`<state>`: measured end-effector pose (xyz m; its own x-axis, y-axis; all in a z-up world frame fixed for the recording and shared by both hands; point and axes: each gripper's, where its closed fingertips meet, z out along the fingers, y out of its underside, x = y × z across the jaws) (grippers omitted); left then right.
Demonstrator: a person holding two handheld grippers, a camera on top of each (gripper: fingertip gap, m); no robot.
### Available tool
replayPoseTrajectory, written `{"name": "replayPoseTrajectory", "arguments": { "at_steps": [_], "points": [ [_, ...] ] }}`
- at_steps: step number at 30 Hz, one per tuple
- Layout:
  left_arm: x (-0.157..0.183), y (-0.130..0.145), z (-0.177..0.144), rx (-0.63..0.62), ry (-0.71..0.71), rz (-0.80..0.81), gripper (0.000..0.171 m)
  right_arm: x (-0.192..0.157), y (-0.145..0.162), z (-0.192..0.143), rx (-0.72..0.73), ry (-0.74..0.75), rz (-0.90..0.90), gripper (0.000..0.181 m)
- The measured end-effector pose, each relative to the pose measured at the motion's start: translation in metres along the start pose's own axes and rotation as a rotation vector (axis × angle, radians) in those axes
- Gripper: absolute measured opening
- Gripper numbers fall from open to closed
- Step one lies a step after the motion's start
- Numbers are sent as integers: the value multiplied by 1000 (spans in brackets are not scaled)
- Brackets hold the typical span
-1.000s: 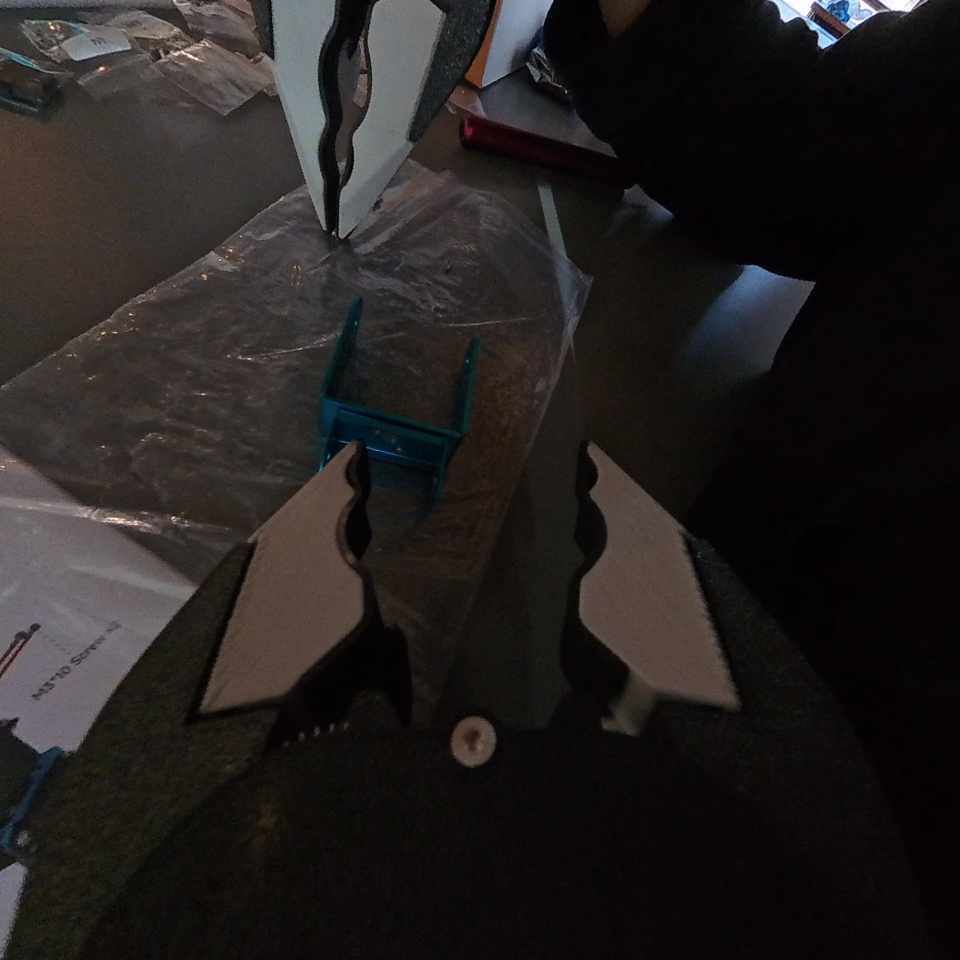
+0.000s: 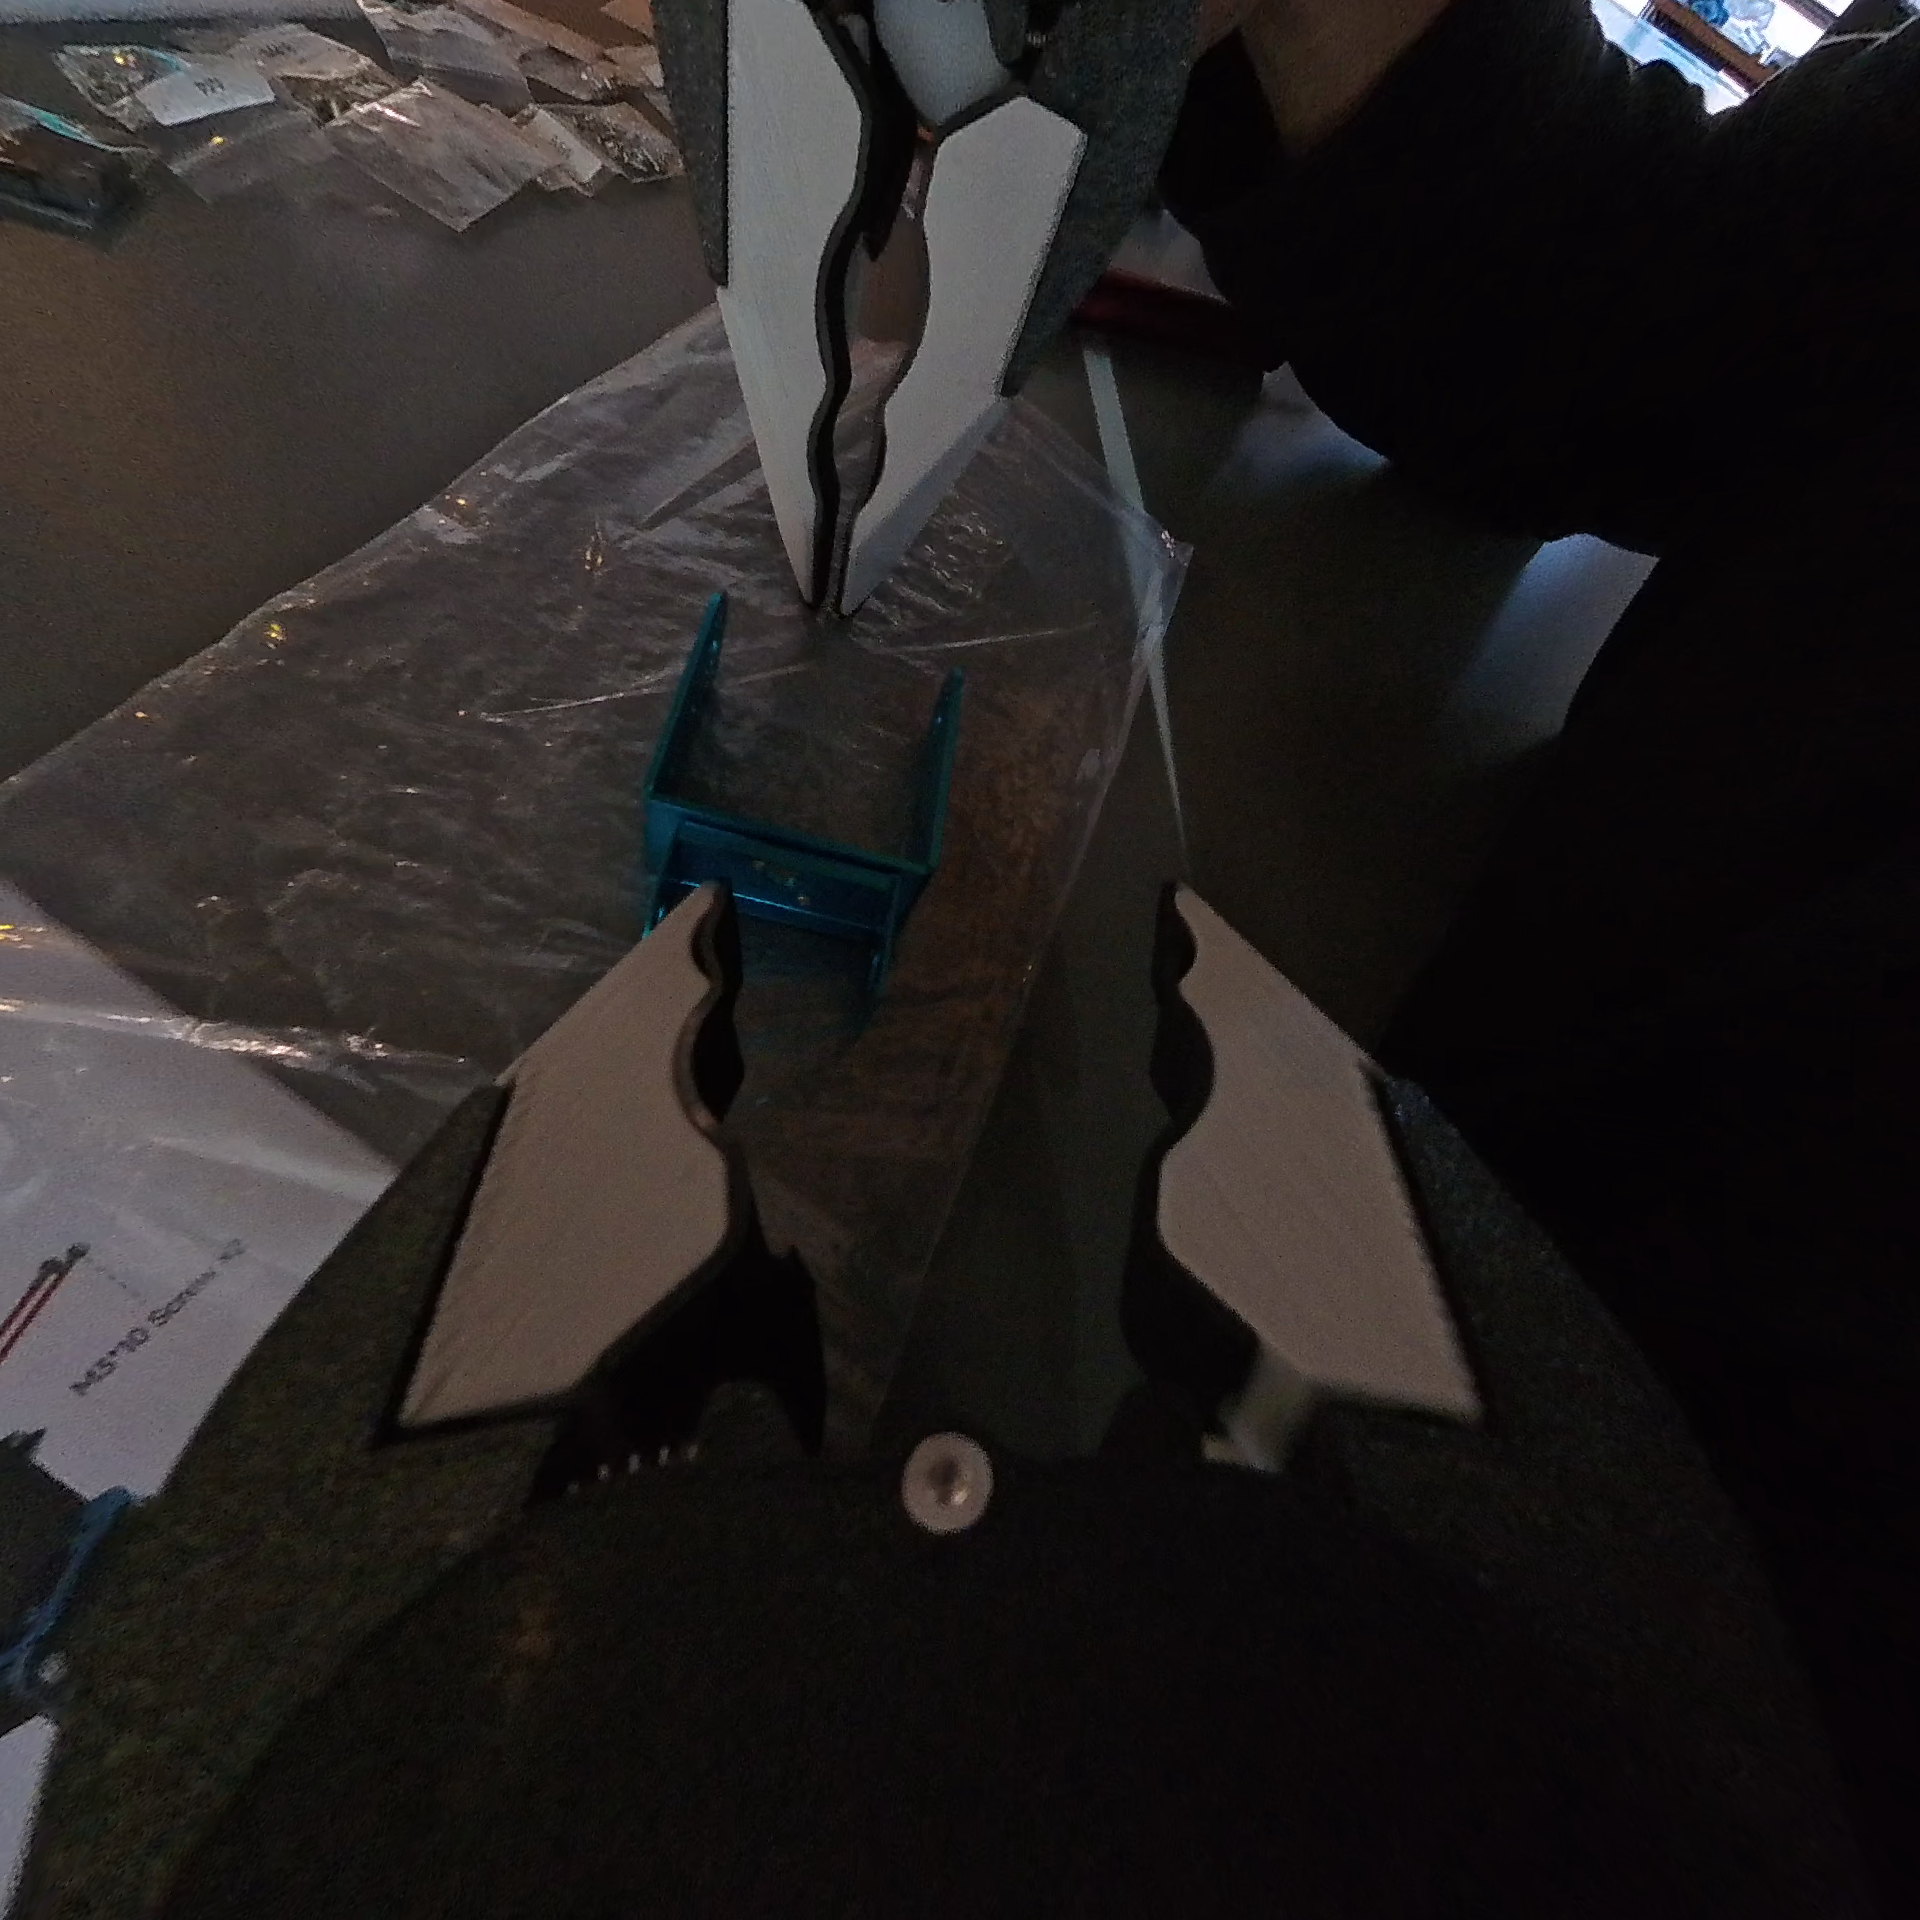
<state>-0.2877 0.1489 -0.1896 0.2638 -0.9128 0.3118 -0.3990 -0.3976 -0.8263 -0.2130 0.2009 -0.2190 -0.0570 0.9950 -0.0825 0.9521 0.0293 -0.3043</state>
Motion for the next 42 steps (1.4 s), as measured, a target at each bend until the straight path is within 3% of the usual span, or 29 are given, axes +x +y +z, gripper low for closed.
{"name": "replayPoseTrajectory", "arguments": {
  "at_steps": [16,29,42],
  "points": [
    [0,-1,-1,12,1,-4,79,-3,-1,-5,-5,6,-54,6],
    [0,0,-1,7,0,1,80,-2,1,1,-97,56,-51,4],
    [1,-1,-1,13,2,2,80,-5,-18,-13,71,50,-88,1]
  ]
}}
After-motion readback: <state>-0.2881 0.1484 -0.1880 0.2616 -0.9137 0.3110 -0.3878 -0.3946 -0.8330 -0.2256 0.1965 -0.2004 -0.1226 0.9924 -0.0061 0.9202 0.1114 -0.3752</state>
